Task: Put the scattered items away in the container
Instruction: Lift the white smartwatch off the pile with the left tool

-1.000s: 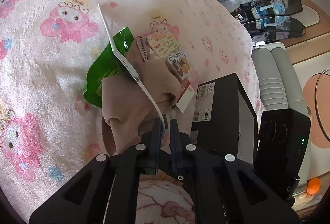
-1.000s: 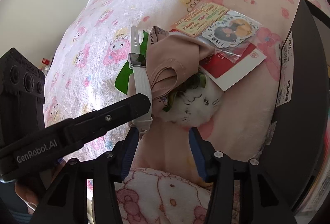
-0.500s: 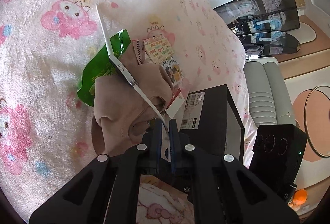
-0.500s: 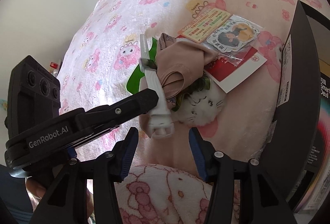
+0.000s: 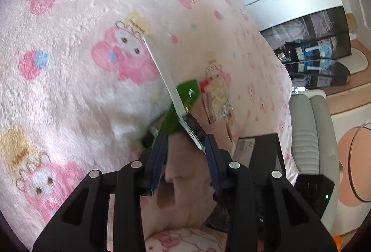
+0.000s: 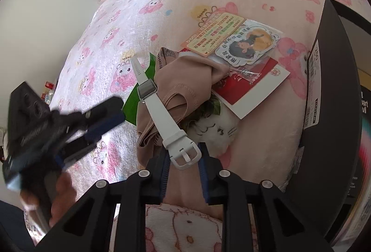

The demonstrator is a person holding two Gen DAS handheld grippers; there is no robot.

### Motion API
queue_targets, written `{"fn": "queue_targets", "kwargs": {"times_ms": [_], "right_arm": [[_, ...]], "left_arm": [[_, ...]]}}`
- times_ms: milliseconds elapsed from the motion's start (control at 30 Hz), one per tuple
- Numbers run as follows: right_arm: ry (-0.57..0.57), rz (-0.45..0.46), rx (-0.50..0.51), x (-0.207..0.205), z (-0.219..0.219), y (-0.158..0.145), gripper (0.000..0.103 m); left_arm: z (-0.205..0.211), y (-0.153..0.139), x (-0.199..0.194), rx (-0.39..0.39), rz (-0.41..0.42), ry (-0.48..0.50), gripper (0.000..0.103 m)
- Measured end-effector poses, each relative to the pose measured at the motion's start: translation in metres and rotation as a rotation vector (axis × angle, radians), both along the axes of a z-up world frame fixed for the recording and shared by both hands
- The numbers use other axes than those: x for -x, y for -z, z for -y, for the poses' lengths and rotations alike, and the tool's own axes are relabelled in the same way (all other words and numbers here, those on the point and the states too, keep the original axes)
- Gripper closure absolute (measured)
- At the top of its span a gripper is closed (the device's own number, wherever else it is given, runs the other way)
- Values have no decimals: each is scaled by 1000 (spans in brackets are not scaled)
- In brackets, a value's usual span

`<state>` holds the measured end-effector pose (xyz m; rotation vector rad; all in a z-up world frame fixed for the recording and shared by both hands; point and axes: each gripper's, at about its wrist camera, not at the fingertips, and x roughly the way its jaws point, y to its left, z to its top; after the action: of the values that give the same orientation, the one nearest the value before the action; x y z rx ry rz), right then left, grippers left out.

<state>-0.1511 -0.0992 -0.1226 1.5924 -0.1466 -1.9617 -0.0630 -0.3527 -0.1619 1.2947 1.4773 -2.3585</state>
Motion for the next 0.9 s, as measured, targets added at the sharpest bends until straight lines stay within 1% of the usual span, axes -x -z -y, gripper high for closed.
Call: {"fn": "queue_targets", "kwargs": {"times_ms": [67,133,167,233,267,333,367,400,433,467,500,567,600,733,800,900], "right_arm": [[16,4,13,0,-3,0,83],[29,26,41,1,-7,-1,83],[29,44,66,3,-9,-1,83],[29,69,104,7,-11,0,77],[31,85,121,9,-11,2,72],[40,108,149,10,-10,3,71],[42,117,155,10,-9,6,71],[41,120,147,11,-7,8,71],[41,121,126,11,-4,11,71],[43,123,98,11,-1,12,71],[45,129,80,10,1,14,71],[48,143,82,7,1,17,71],[49,141,78,6,1,17,71],[38,118,48,-2,3,14,67],[37,107,31,-5,5,13,64],[29,112,12,-10,8,16,64]], "left_arm": [[11,9,10,-22,-6,-26,69],[19,16,19,-17,6,-53,69],[22,21,24,-4,22,-69,68],[29,33,32,-1,66,-99,67],[31,39,36,-21,66,-103,67],[34,47,40,-74,40,-108,67],[34,49,43,-80,29,-108,68],[34,48,45,-72,24,-107,71],[32,46,47,-57,18,-102,87],[31,43,48,-48,6,-96,94],[29,39,47,-34,-4,-97,96],[26,27,36,12,-26,-116,100],[24,22,26,31,-35,-135,100],[24,10,-20,71,-33,-229,100],[21,11,-43,75,-20,-270,100],[17,23,-75,50,12,-312,100]]}}
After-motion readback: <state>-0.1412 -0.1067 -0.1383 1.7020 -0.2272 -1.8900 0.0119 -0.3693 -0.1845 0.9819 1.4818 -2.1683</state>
